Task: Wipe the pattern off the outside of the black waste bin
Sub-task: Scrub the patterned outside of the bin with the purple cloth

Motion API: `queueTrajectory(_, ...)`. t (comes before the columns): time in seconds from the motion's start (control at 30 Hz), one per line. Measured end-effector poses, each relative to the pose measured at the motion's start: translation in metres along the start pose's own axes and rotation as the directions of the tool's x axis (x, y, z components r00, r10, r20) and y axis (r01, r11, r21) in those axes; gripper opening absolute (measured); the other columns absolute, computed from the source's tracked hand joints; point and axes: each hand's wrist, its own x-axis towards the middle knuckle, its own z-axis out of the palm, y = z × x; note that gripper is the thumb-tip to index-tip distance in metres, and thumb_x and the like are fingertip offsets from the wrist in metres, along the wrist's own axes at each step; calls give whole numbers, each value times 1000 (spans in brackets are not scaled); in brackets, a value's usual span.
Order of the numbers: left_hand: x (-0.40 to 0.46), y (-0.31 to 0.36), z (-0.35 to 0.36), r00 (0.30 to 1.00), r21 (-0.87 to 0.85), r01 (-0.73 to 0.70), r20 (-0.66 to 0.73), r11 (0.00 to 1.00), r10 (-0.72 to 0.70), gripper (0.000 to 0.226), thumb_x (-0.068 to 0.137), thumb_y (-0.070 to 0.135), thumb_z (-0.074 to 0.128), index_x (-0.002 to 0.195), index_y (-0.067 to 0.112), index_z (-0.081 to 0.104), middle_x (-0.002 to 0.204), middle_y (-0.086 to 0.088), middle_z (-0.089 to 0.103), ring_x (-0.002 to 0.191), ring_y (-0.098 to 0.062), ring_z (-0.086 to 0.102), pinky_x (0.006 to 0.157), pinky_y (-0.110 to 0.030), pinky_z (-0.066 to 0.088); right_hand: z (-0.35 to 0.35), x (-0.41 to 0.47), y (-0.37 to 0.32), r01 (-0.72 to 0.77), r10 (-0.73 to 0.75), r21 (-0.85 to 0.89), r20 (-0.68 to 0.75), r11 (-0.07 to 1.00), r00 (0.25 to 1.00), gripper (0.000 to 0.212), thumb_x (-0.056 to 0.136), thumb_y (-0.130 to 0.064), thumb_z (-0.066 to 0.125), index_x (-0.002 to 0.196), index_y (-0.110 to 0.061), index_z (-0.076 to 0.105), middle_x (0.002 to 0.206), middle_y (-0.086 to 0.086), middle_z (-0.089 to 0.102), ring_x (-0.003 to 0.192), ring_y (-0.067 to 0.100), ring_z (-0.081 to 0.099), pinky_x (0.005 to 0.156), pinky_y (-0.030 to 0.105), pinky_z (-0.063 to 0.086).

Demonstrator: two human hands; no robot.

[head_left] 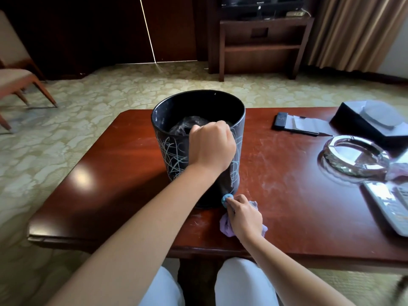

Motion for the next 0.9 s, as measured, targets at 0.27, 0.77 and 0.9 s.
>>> queueTrajectory(0.27,-4,-14,3,997,-51,-52,-61,997,49,27,80,6,41,54,9,48,52,-4,54,53,-28,51,63,-32,18,0,11,0,-202,204,37,-51,979,978,19,92,-29,48,90,-21,65,98,-6,55,84,17,47,63,26,29)
queueTrajectory(0.77,-3,-40,-15,996,-211,-83,-1,974,85,32,85,11,42,86,4,73,87,-8,73,85,-17,63,77,-22,26,15,1,-23,148,-126,-228,107,962,986,8,43,-28,64,48,-25,58,55,-3,45,36,18,32,39,19,13)
queueTrajectory(0.9,-4,-43,-17,996,-273,-81,12,959,88,31,84,10,43,82,3,74,84,-7,73,82,-10,60,79,-27,32,12,-3,-20,191,-174,-270,83,944,981,10,42,-20,60,52,-19,60,55,0,48,34,21,41,40,19,15)
